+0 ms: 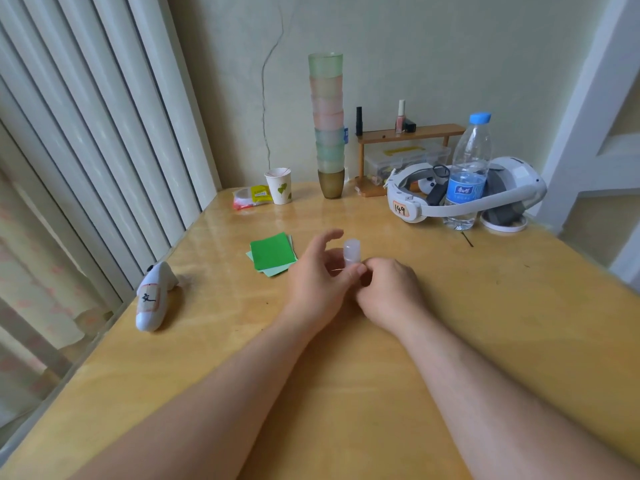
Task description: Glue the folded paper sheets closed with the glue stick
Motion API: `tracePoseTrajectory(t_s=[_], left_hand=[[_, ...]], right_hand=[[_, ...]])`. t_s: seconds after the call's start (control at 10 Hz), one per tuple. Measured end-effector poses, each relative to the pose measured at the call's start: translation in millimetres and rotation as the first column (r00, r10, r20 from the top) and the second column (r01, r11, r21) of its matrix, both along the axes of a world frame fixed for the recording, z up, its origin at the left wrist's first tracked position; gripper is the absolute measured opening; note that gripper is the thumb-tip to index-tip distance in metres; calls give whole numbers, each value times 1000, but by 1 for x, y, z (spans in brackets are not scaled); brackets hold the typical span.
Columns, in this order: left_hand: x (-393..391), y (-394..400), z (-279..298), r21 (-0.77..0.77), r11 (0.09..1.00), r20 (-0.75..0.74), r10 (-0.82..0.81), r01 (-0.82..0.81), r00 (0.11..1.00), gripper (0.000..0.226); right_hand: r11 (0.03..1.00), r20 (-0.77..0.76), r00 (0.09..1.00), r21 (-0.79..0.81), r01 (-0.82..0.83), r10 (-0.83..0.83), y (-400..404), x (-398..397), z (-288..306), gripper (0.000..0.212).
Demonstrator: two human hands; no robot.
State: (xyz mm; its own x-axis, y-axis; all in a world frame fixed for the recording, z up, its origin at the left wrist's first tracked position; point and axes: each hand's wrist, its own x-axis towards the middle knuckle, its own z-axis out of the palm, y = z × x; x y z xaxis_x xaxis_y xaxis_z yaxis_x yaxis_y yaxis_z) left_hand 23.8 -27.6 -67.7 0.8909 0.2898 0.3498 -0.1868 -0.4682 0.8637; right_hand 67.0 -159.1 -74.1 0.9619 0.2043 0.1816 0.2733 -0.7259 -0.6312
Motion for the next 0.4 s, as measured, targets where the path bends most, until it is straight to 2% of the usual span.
tracePoseTrajectory(t_s=[0.1,0.2,0.3,0.4], left_hand=[[5,1,-1,74,996,-48,46,-42,998,37],[5,1,-4,136,988,-79,78,-67,994,31],[2,3,-5,236,971,-164,65,-25,984,38],[-2,3,-3,192,980,-268,-7,60,963,66]], right_hand=[[999,48,999,-50,3,-1,1,7,-6,21],[998,64,998,-66,5,-1,1,9,-10,20],[996,69,997,-92,-22,28,1,11,-13,16],[994,47,998,-96,-44,49,-4,6,-10,12]])
